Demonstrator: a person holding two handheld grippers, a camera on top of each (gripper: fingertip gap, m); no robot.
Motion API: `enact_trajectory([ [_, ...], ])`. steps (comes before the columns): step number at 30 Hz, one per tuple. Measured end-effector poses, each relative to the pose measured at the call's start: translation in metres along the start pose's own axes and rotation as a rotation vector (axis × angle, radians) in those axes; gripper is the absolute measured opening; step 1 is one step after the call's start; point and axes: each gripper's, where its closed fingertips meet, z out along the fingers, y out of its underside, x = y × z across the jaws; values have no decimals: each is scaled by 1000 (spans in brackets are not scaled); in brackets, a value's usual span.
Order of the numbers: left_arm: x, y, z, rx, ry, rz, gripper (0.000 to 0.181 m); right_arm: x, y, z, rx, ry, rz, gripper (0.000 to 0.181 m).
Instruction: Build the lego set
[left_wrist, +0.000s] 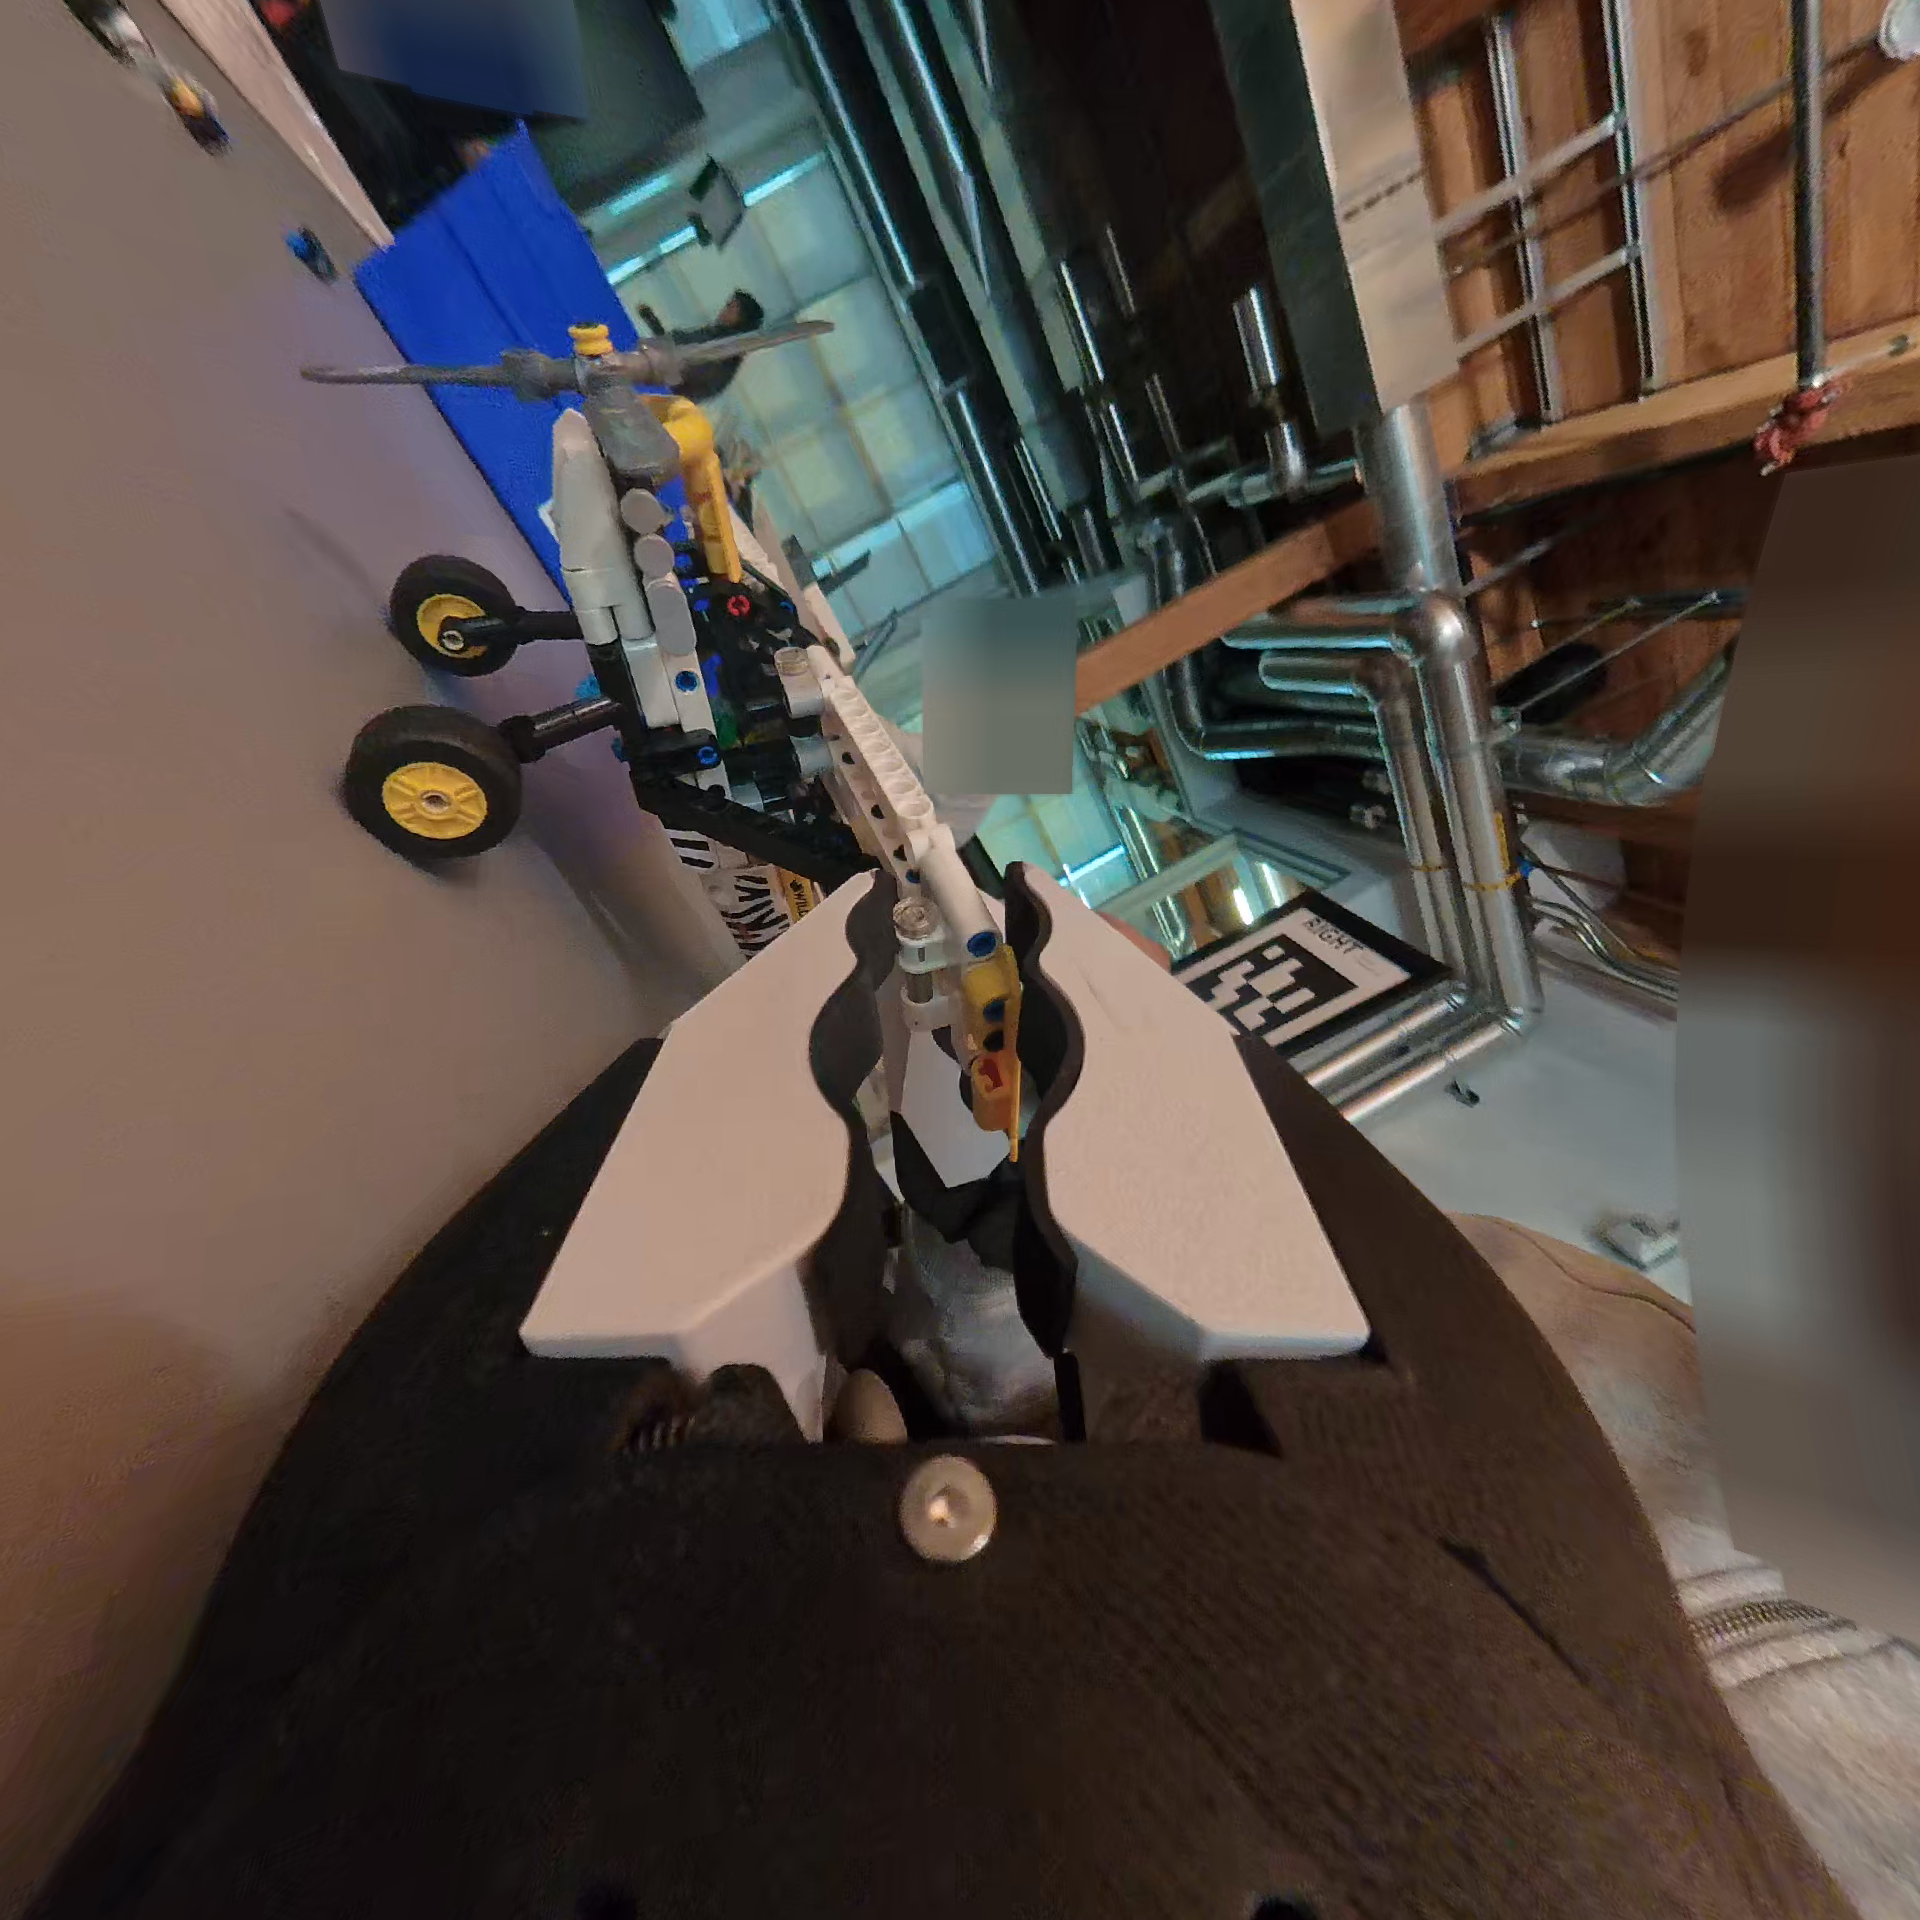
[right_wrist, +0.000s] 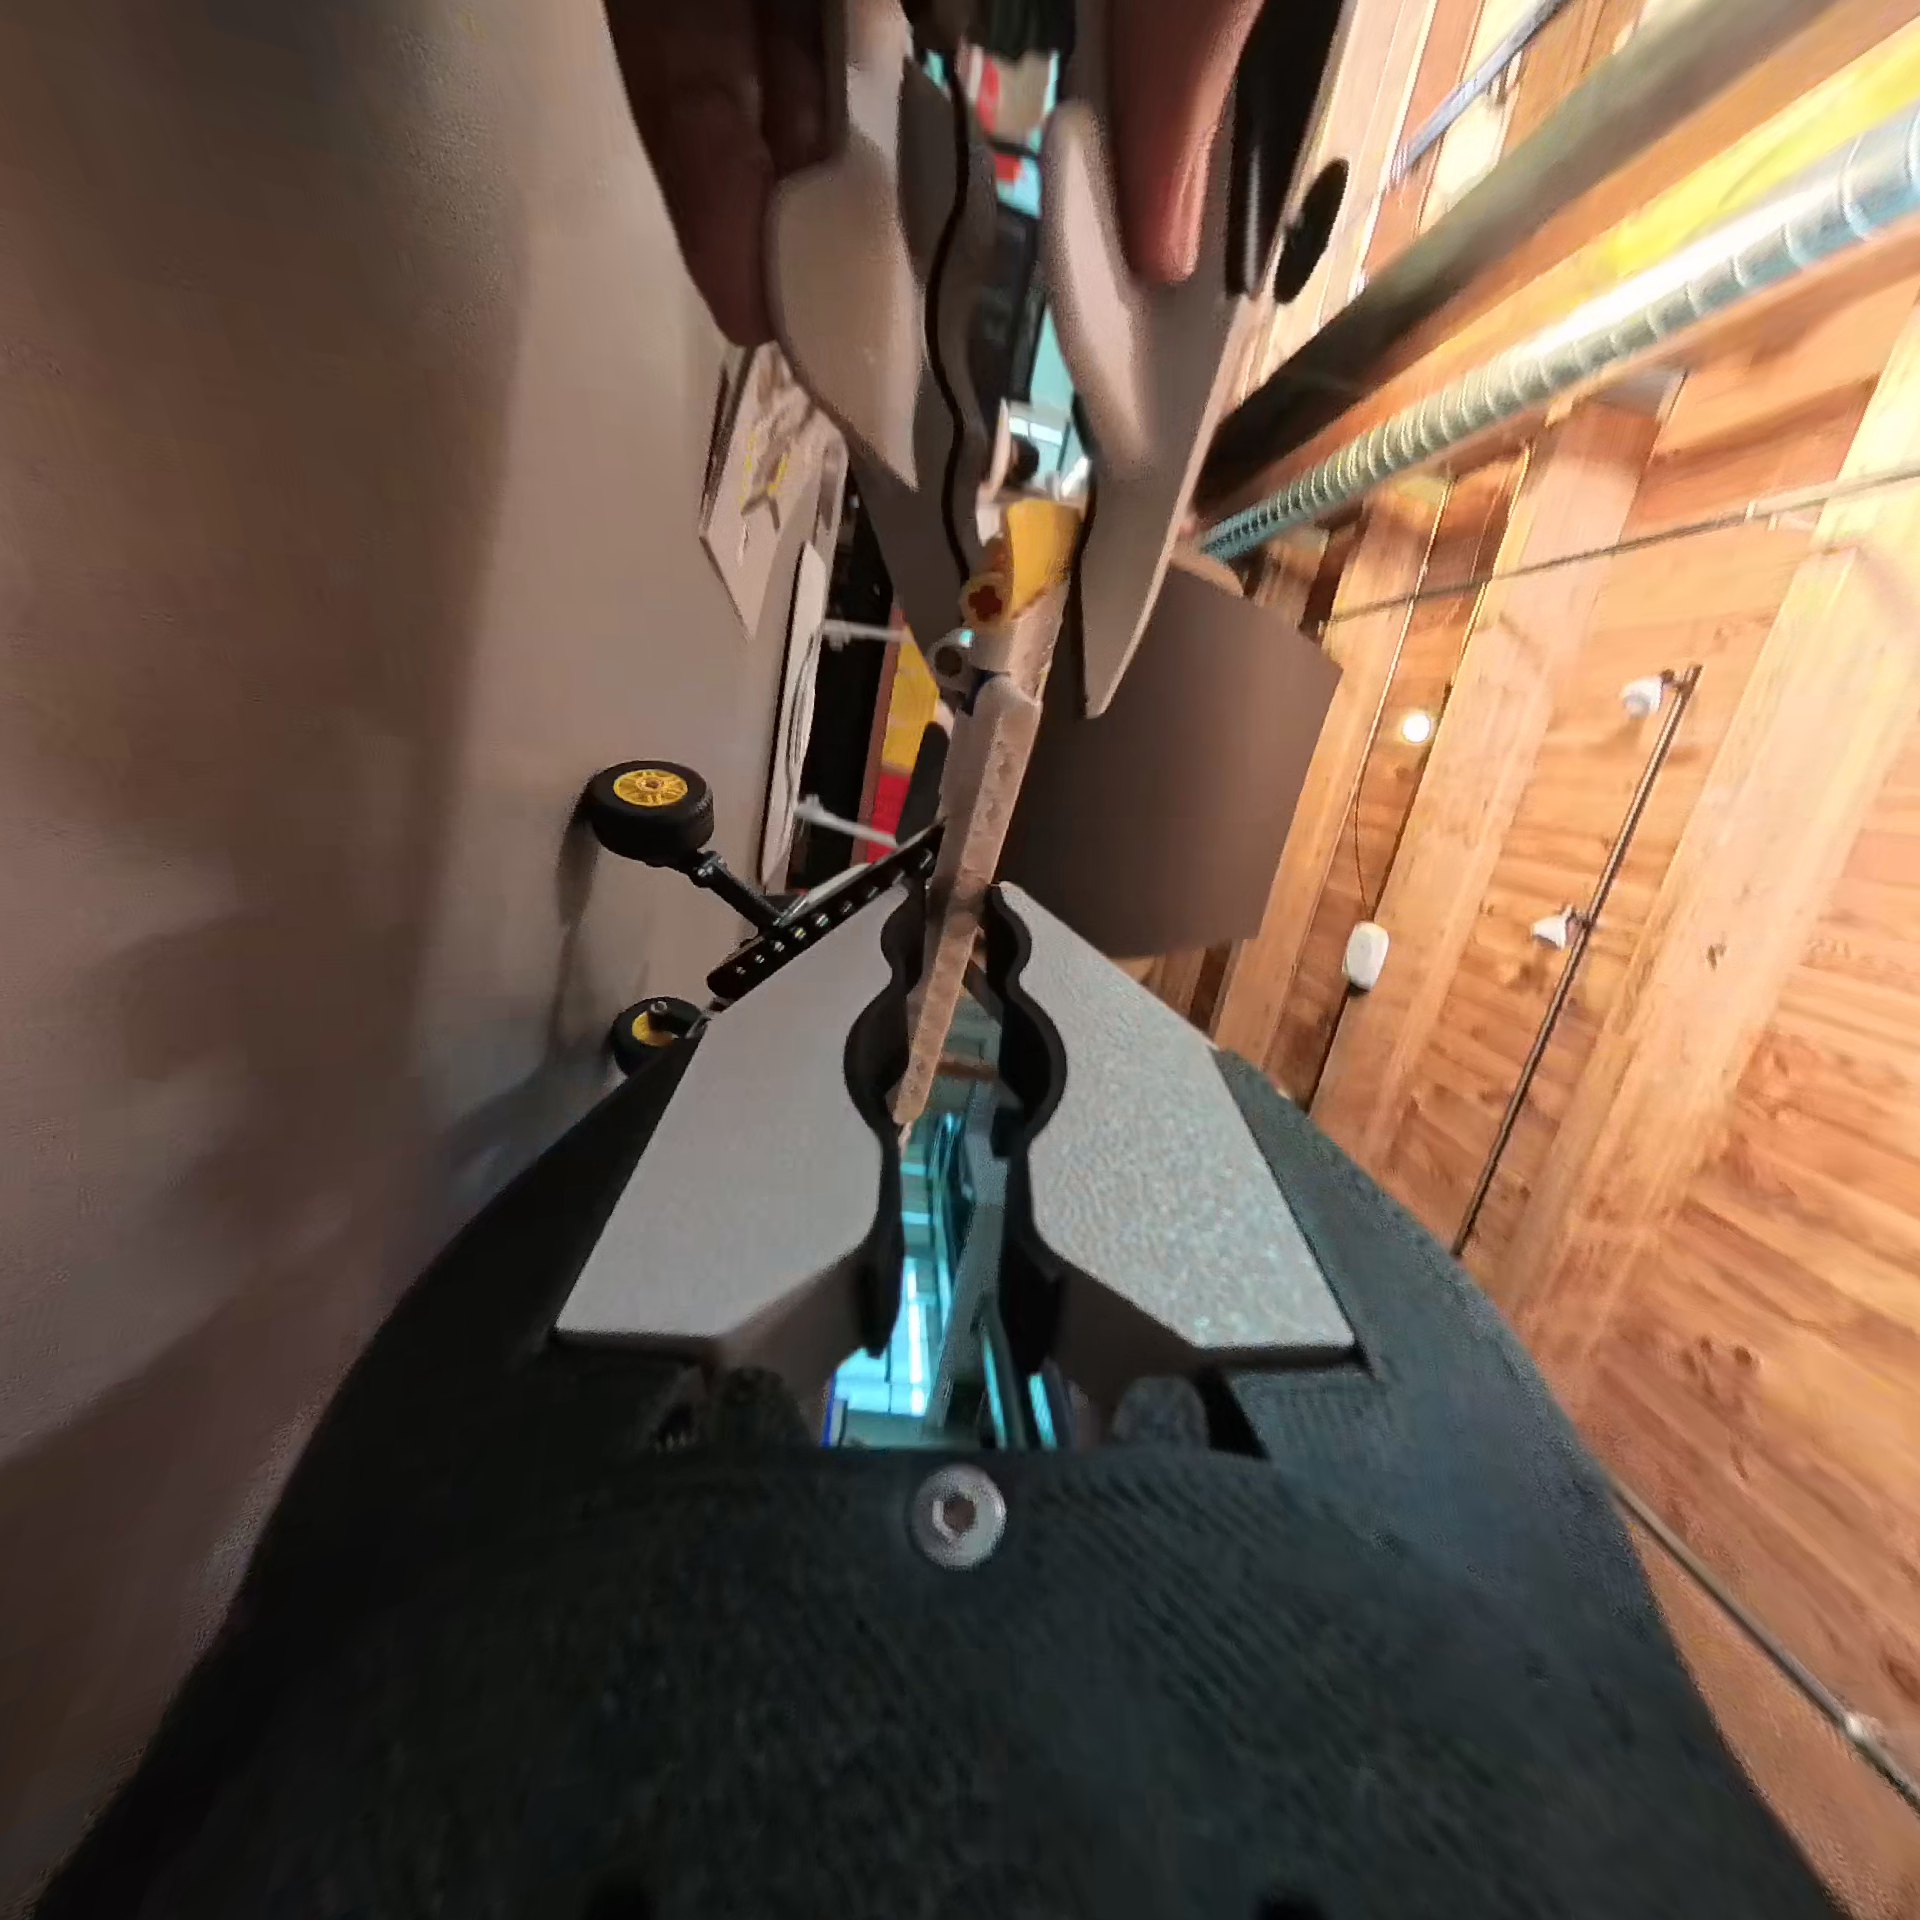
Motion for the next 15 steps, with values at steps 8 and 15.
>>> enact_trajectory([
  [8, -1, -12, -21, 94, -54, 36, 20, 1, -15, 24, 320, -19, -81, 9],
  [15, -4, -3, -4, 49, -28, -8, 21, -1, 4, 30, 275, -44, -40, 9],
])
